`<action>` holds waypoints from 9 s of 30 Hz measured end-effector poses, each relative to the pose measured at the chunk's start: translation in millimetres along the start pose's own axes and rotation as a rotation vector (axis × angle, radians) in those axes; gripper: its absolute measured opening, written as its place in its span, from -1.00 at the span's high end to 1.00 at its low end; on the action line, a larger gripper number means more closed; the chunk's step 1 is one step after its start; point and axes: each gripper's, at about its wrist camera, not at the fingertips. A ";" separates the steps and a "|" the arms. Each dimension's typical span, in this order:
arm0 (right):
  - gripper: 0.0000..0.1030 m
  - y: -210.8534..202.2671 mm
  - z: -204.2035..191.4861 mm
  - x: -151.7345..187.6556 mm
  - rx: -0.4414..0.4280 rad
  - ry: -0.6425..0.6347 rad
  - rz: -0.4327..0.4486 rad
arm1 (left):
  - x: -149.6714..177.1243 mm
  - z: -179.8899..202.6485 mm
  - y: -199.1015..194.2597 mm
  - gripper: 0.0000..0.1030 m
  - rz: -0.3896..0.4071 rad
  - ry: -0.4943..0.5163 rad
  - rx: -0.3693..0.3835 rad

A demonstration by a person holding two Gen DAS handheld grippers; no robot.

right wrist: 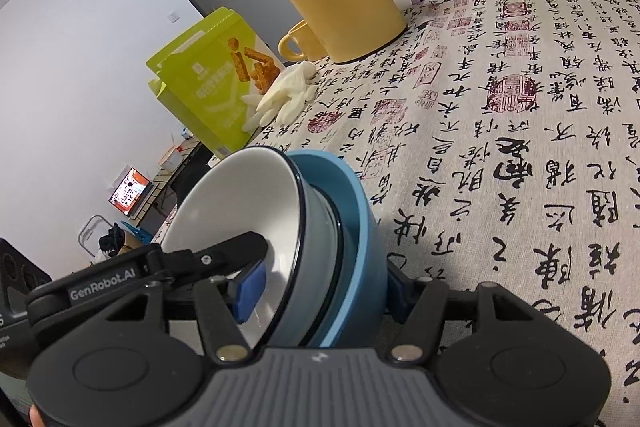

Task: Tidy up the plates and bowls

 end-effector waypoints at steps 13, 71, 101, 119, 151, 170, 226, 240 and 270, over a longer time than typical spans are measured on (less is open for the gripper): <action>-0.07 -1.1 3.4 -0.1 -0.004 0.023 0.005 | -1.4 -2.4 0.0 0.05 0.001 -0.023 0.008; 0.16 -28.2 9.1 14.0 0.015 0.170 0.098 | 7.5 25.8 -12.6 0.05 0.057 -0.013 -0.091; 0.17 -84.1 25.7 7.4 0.011 0.187 0.184 | 22.1 85.1 -23.6 0.05 0.079 0.066 -0.051; 0.17 -114.7 42.9 8.6 0.019 0.198 0.225 | 36.0 115.8 -21.6 0.05 0.079 0.097 -0.028; 0.17 -186.1 82.9 24.2 0.050 0.234 0.313 | 80.5 182.1 -18.7 0.05 0.061 0.170 0.023; 0.17 -233.7 119.1 42.9 0.076 0.280 0.368 | 118.1 227.0 -8.3 0.05 0.029 0.230 0.051; 0.18 -287.1 187.8 97.9 0.274 0.373 0.383 | 197.4 264.4 55.8 0.01 -0.186 0.265 0.127; 0.10 -289.3 184.2 100.5 0.290 0.310 0.388 | 198.2 264.4 46.5 -0.45 -0.139 0.299 0.177; -1.00 -337.9 101.8 129.4 0.492 -0.010 0.540 | 188.3 220.5 -65.3 -1.00 0.216 0.455 0.203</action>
Point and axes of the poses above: each gripper's, at about its wrist camera, not at the fingertips, and y roughly the way its jaws point, z to its right, x to its underside, and after that the axes turned 6 degrees about -y, right-handed
